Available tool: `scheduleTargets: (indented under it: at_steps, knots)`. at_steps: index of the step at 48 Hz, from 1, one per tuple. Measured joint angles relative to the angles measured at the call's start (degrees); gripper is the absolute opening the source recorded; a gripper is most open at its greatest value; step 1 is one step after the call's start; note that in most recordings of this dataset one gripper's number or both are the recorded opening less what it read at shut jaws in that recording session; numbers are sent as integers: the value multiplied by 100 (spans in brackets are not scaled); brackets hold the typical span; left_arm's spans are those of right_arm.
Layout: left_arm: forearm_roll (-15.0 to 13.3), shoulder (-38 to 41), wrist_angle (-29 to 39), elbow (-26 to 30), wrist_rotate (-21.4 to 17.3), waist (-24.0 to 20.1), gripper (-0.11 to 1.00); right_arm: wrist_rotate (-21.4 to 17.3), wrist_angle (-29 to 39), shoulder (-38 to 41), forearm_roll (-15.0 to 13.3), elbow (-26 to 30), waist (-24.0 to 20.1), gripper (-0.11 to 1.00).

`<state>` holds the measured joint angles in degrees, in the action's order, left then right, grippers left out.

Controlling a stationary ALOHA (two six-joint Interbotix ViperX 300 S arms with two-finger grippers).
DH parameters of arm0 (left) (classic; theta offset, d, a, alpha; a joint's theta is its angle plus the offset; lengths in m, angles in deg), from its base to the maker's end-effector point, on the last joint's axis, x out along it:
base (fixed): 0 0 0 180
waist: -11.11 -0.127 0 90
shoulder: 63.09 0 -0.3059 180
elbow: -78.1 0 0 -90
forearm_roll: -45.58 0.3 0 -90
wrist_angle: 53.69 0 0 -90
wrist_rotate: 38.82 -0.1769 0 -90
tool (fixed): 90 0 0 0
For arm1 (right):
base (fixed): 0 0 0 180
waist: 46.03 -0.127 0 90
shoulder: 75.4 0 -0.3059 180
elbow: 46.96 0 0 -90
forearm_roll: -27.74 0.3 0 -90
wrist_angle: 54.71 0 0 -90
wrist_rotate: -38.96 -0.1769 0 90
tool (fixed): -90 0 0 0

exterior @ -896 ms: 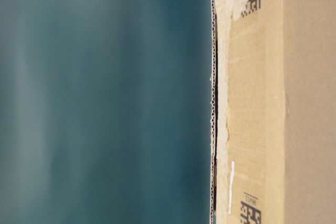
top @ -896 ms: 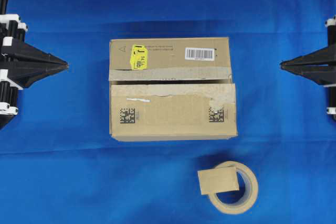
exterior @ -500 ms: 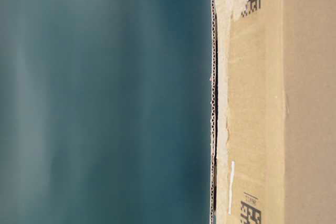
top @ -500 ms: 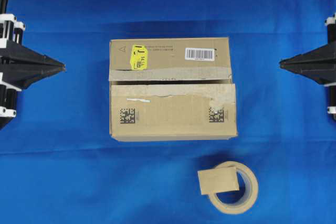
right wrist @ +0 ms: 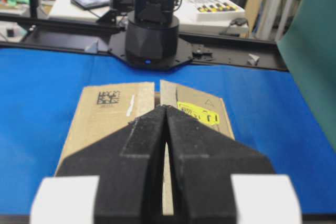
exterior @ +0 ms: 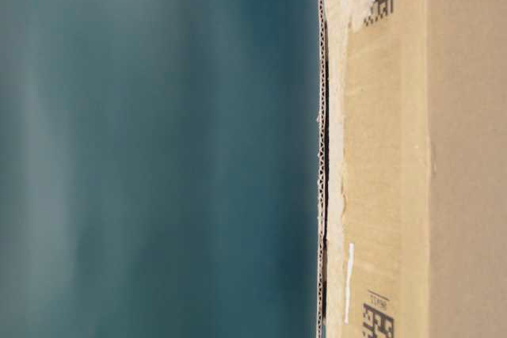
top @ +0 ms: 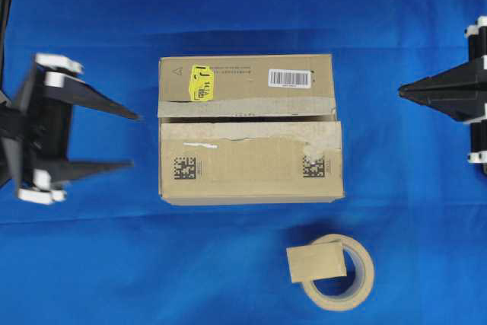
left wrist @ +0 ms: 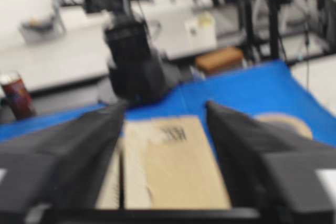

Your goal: Apply tape along the seams of the closed cardboard box to seal it securely.

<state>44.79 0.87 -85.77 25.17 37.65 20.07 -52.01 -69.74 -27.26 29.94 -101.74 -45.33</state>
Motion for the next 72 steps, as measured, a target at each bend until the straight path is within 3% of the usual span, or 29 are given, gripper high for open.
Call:
scheduleTargets:
  at_steps: [1,6,9,20,27,47,72]
  knots:
    - [9,141,-9,44,-18,44,78,0,0,9,9,9,0,3]
    - [18,703,-9,290,-246,220,71,-9,-9,35,44,9,9,3]
    - [9,1055,-9,483,-721,387,73,-9,-18,62,79,0,9,3]
    - [-123,2303,-9,1397,-3182,1011,73,-9,-97,158,97,9,9,3]
    - [-132,3190,9,1951,-3973,1072,72,-9,-141,167,97,9,9,3]
    - [-132,4896,677,3208,-4975,1160,72,0,-141,176,97,26,9,3]
    - [-141,5959,940,3929,-5388,914,71,35,-132,167,79,26,9,3]
